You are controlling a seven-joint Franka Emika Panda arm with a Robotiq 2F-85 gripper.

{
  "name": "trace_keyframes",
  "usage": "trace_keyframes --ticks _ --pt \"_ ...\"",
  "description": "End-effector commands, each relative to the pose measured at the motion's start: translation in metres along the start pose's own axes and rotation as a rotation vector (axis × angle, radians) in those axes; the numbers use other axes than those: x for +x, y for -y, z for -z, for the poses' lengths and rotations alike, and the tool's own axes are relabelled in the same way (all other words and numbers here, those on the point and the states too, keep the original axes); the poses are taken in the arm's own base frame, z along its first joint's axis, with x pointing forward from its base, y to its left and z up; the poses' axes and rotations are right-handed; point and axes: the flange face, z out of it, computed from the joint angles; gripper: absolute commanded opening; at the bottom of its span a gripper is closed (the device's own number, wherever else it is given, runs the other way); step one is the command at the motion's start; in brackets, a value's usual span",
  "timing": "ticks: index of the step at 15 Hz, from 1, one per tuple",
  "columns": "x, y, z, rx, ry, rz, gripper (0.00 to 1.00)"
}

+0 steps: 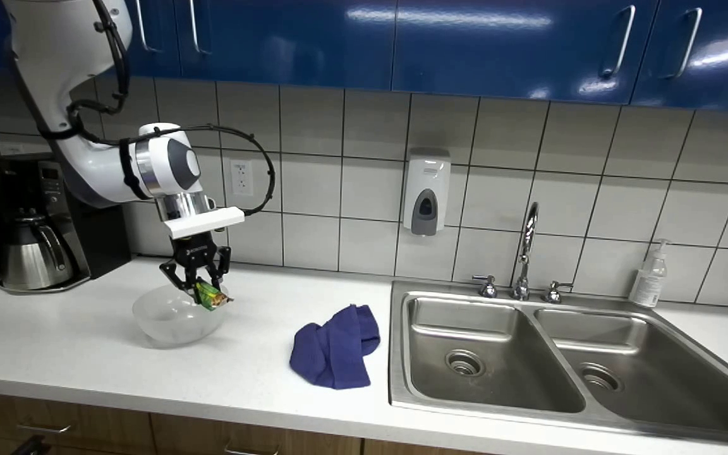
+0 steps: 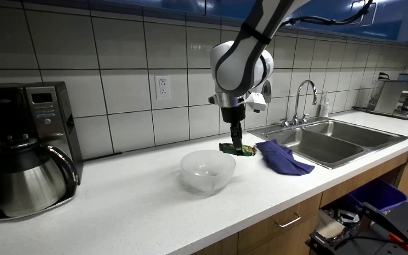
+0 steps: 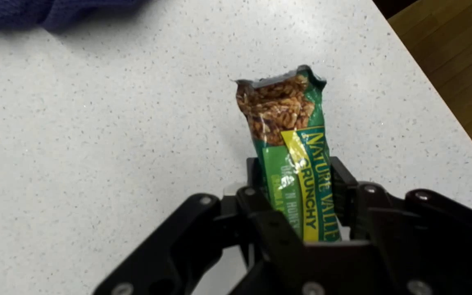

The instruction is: Put the green packet in the bowl.

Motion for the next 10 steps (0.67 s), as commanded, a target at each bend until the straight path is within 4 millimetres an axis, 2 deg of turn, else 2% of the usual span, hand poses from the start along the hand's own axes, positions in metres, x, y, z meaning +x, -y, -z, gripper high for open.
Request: trace_keyframes --ticks 1,8,9,10 --pt "0.028 -0.004 0.001 -0.007 0.011 -0.014 0.16" --pt "0.074 0.003 -0.015 0.007 0.023 -0.012 0.16" --pt "0.077 0.005 -0.017 0.005 0.031 -0.010 0.66" --pt "0.078 0.007 -0.019 0.004 0.037 -0.010 0.67"
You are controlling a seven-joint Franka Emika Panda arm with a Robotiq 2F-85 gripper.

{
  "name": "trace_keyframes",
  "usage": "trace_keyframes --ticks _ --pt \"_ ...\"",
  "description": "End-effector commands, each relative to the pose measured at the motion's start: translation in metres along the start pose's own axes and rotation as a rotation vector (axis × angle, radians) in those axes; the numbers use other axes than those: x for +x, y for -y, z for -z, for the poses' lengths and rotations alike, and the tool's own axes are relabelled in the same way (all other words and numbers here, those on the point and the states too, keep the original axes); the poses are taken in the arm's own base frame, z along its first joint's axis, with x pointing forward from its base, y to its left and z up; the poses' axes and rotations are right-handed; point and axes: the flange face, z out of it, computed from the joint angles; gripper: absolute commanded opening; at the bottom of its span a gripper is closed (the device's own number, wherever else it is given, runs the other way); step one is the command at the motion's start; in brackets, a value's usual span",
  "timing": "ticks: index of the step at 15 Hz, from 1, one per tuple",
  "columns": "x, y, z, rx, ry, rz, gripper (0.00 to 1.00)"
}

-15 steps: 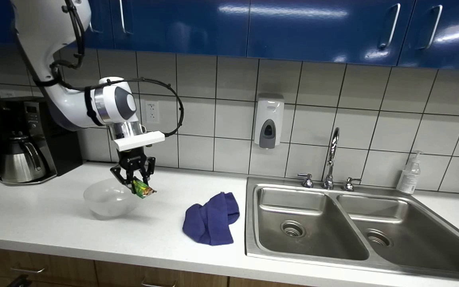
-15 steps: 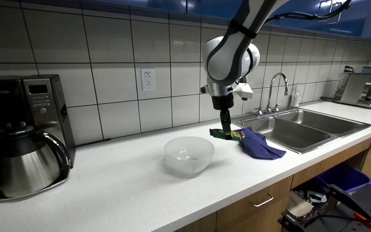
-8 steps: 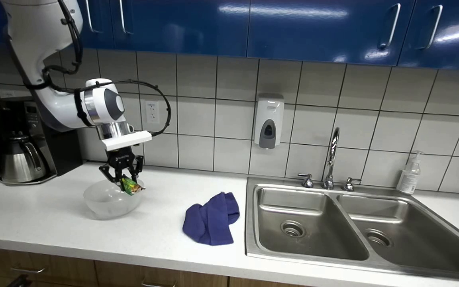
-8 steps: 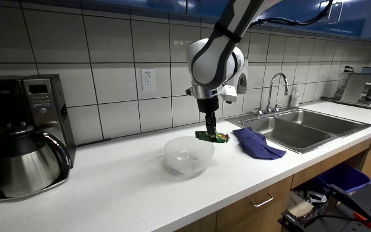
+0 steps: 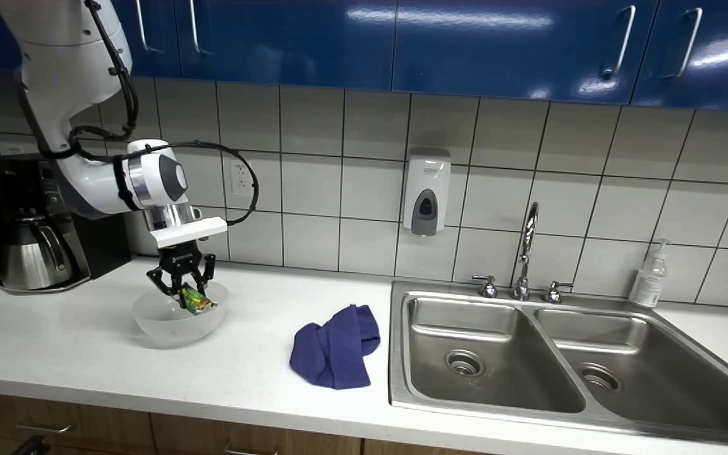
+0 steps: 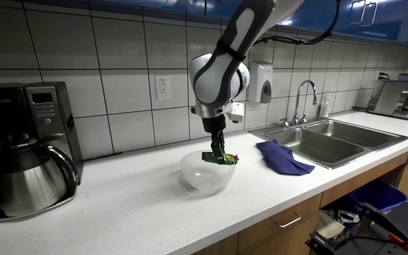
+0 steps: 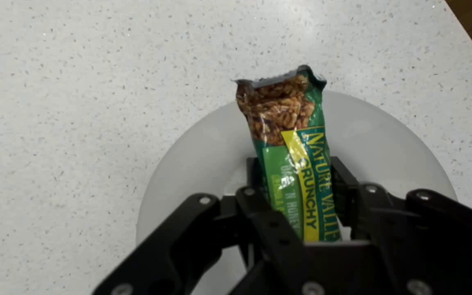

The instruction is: Put the green packet in the bowl.

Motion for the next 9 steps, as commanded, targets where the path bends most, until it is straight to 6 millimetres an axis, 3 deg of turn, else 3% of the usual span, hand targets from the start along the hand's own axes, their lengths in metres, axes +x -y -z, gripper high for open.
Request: trace_keyframes --ticks 1,4,5,9 --pt "0.011 0.002 -0.003 -0.001 0.038 -0.019 0.73" --pt "0.001 0.005 -0.008 0.020 0.051 -0.040 0.96" --pt "-0.005 0.005 -0.007 0.030 0.050 -0.053 0.99" --pt "-0.031 0.006 0.003 0.060 0.021 -0.153 1.00"
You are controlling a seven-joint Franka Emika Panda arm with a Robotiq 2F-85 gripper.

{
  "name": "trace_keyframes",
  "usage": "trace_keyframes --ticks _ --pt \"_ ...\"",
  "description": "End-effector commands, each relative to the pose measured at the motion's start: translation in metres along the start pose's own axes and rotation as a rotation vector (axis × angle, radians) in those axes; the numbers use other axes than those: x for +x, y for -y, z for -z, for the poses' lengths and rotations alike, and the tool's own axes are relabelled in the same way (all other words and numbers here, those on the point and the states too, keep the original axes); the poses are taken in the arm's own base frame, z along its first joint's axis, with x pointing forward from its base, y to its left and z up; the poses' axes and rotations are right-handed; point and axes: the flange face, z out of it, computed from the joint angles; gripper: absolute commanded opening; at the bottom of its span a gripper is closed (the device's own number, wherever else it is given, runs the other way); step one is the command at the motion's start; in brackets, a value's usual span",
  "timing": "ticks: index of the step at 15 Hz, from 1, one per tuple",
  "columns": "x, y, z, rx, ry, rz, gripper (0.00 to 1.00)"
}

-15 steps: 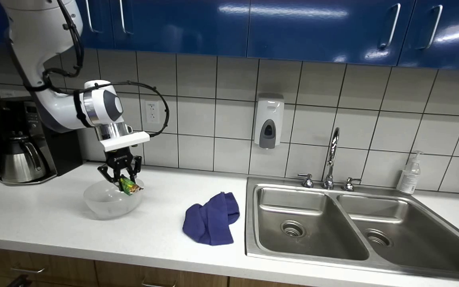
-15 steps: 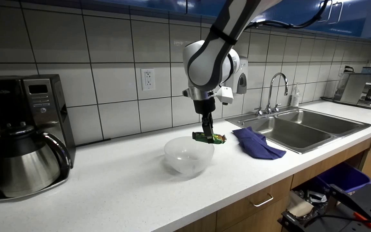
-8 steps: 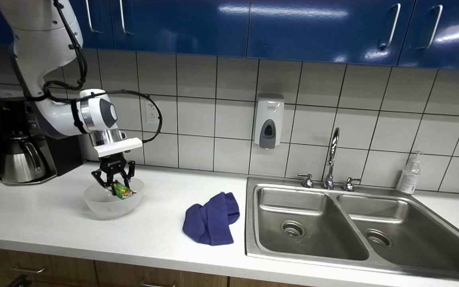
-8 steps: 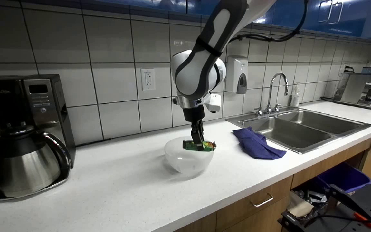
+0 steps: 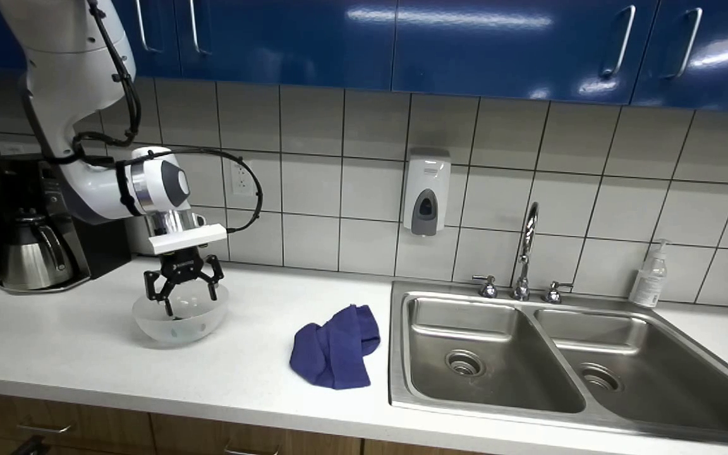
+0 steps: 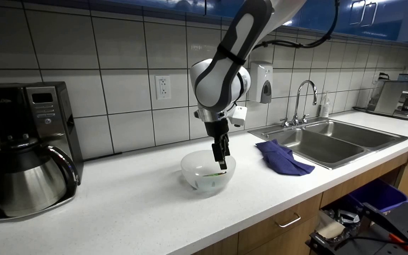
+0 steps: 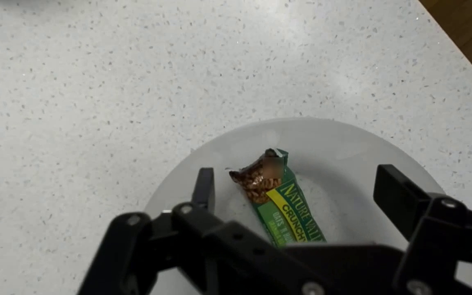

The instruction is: Put the green packet in the bowl.

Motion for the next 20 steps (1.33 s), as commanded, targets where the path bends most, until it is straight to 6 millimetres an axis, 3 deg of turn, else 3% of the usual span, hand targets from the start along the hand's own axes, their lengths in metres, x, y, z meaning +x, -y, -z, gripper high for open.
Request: trace_keyframes --ticks 1,7,14,15,20 --pt "-0.033 0.005 0.018 0.045 -0.032 -0.114 1.00" --pt "-0.070 0.024 0.037 0.120 -0.081 -0.306 1.00" --pt "-0.113 0.090 0.042 0.214 -0.075 -0.481 1.00" --pt "-0.094 0.069 0.032 0.208 -0.059 -0.422 1.00" --pt "-0.095 0.073 0.029 0.214 -0.053 -0.424 1.00"
